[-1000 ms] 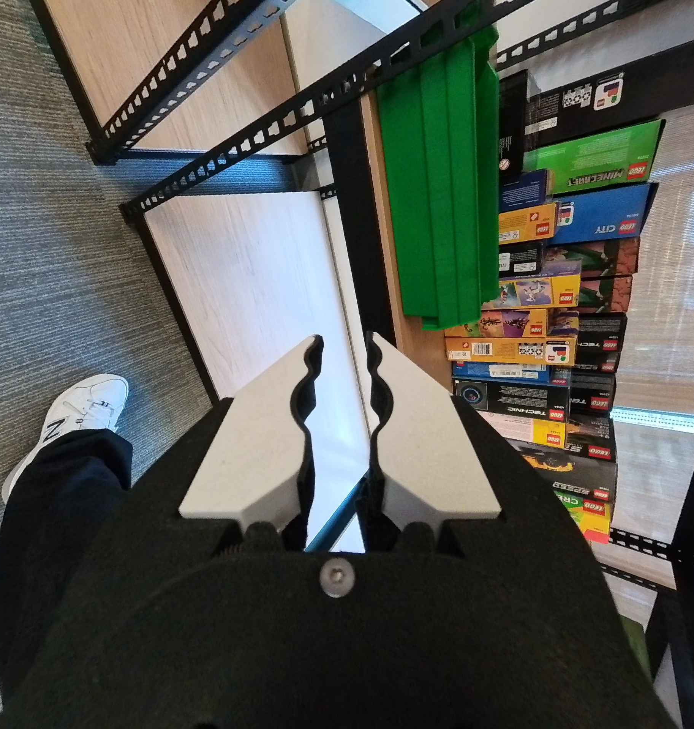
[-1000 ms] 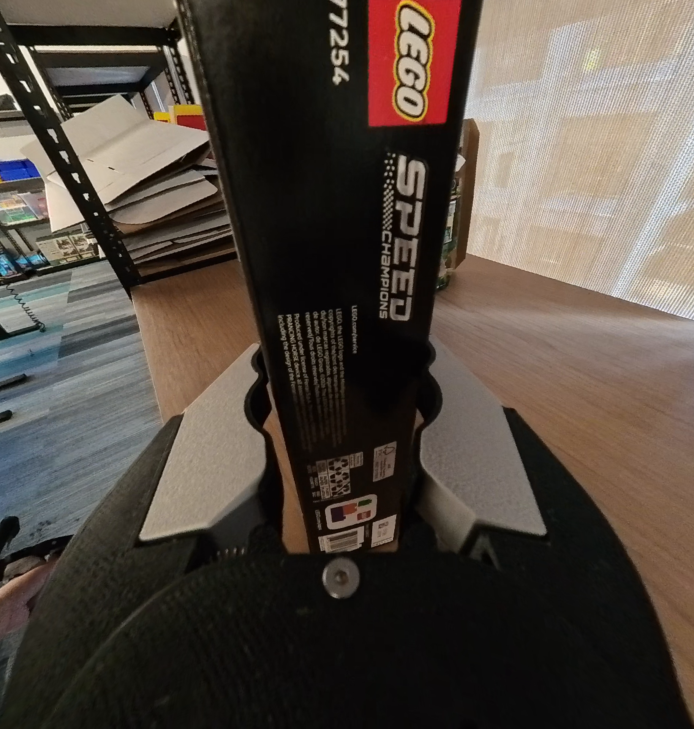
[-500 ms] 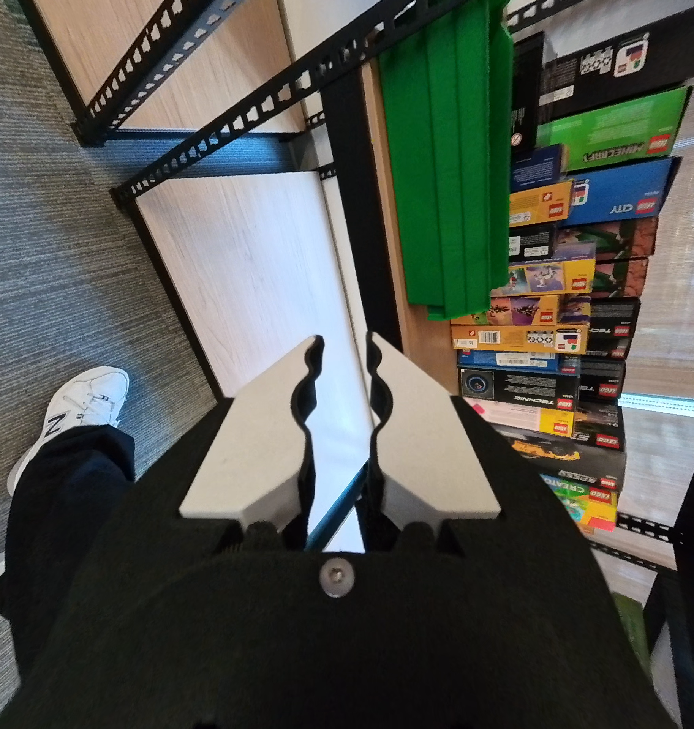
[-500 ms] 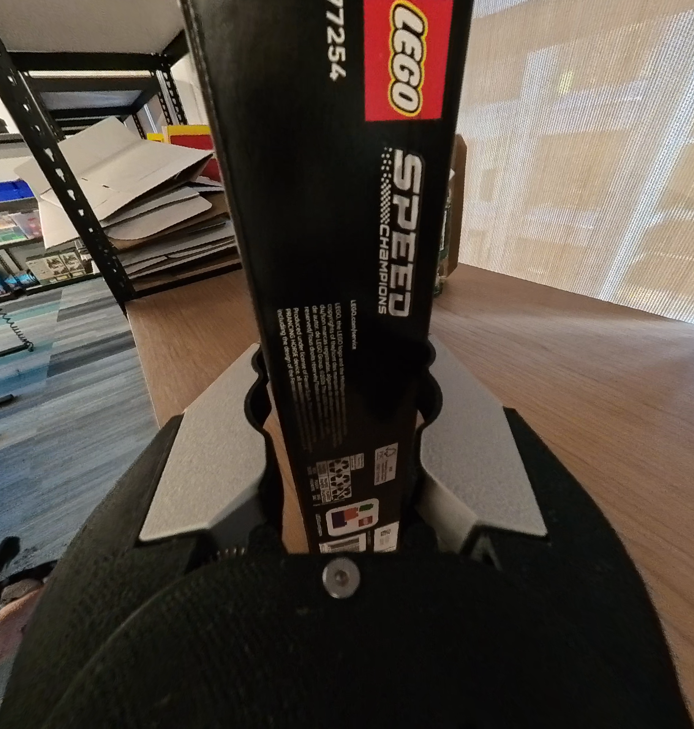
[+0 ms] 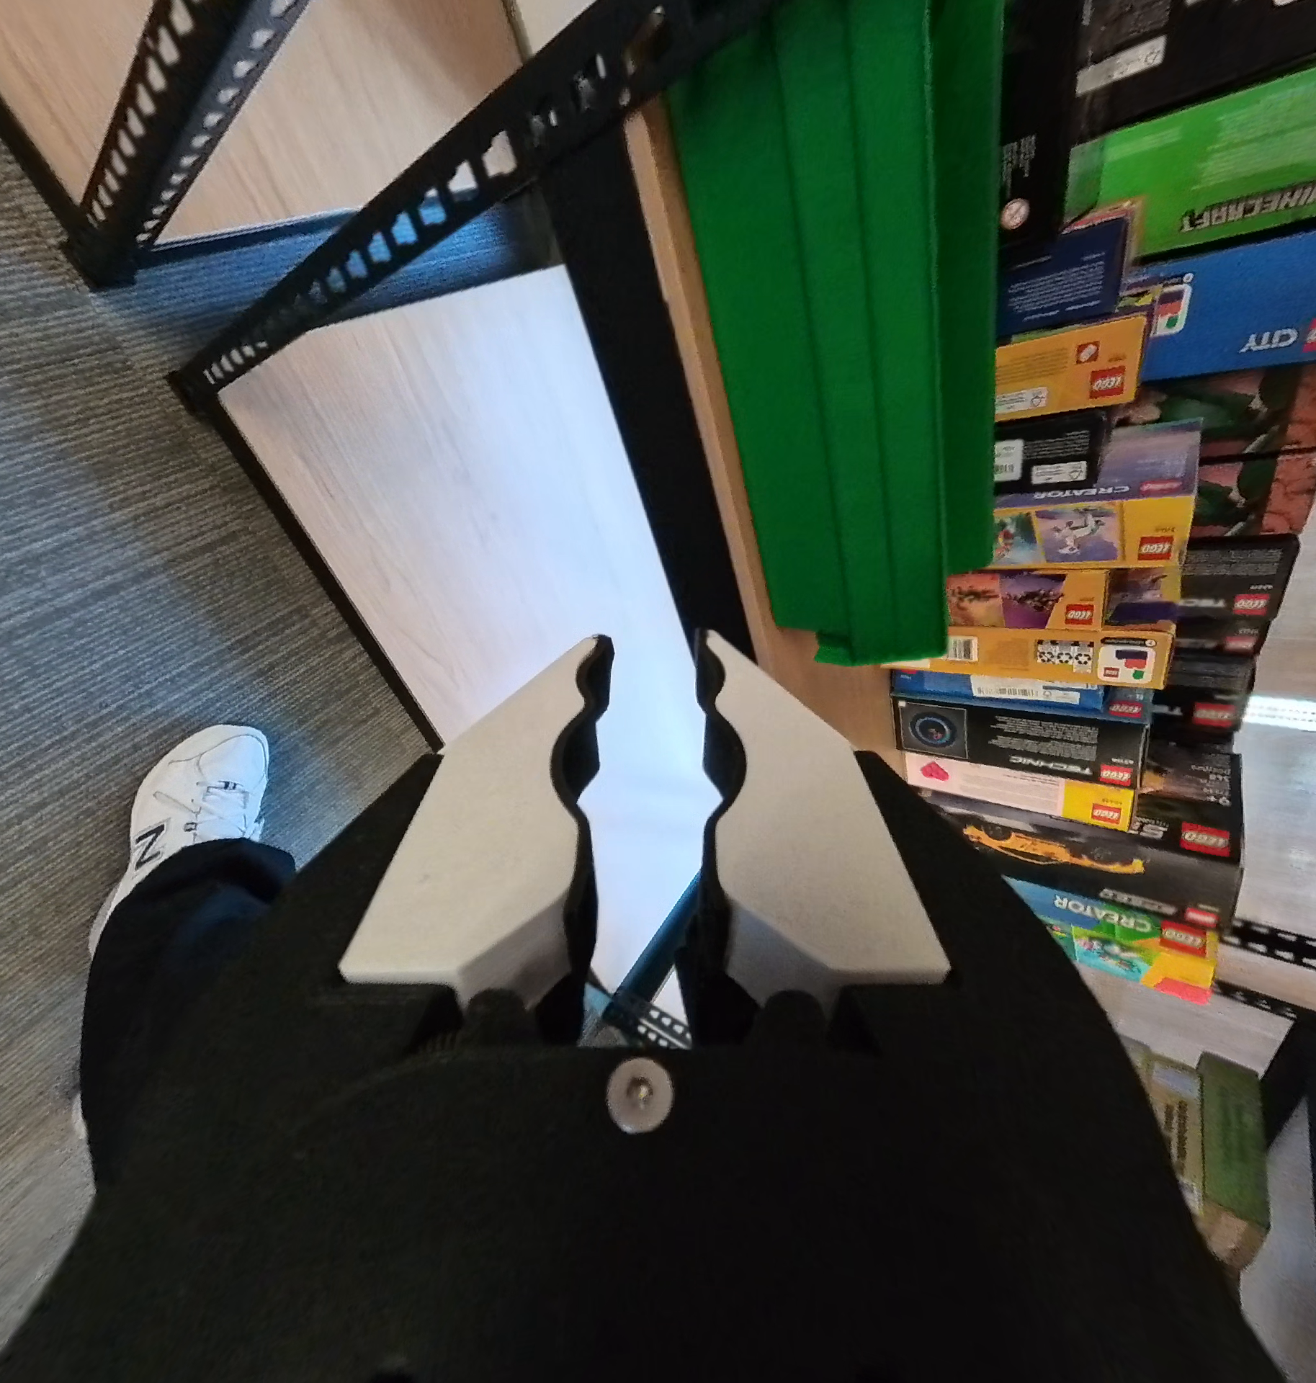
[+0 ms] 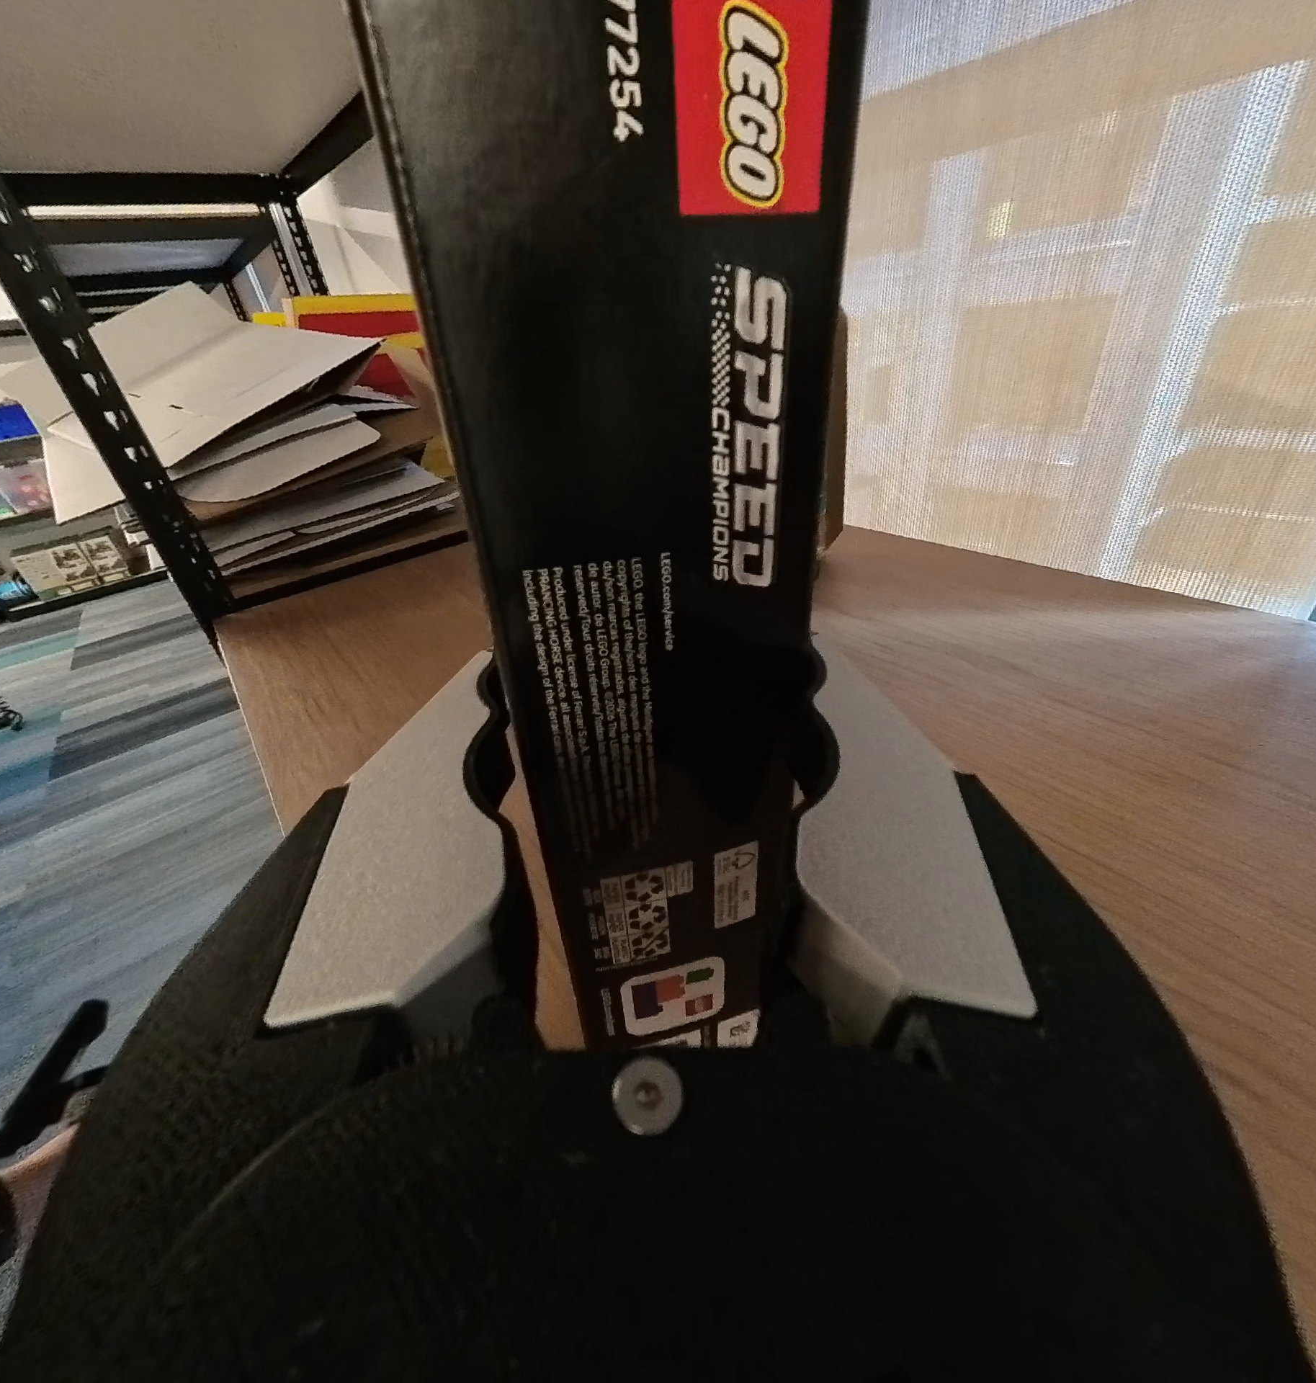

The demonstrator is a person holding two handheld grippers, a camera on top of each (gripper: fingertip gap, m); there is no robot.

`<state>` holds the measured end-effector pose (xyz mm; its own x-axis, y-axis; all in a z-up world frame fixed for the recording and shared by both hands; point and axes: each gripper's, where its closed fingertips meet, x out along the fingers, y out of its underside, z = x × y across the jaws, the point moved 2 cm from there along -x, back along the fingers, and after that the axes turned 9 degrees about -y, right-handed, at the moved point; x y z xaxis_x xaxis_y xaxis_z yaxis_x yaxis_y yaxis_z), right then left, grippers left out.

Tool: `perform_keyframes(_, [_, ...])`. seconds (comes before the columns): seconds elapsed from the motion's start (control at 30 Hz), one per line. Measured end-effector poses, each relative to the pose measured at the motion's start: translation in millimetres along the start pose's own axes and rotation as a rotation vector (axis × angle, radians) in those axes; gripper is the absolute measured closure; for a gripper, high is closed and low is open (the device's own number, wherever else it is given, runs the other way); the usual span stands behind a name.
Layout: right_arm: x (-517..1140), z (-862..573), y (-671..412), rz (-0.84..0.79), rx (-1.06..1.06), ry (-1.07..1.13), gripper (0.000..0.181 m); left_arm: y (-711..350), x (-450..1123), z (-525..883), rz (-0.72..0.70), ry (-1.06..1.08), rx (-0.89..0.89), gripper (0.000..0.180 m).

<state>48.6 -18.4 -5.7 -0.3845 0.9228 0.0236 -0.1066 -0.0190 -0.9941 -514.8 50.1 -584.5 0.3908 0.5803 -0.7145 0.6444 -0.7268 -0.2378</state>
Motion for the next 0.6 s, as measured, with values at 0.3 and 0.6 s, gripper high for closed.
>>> perform_keyframes(0.3, [-1,4,2,-0.044,-0.003,0.078,0.107,-22,25,-9,0.061,-0.011,0.049,0.158])
perform_keyframes(0.6, [-1,5,6,-0.090,0.052,0.094,0.105,-40,36,-27,0.049,0.042,0.051,0.159])
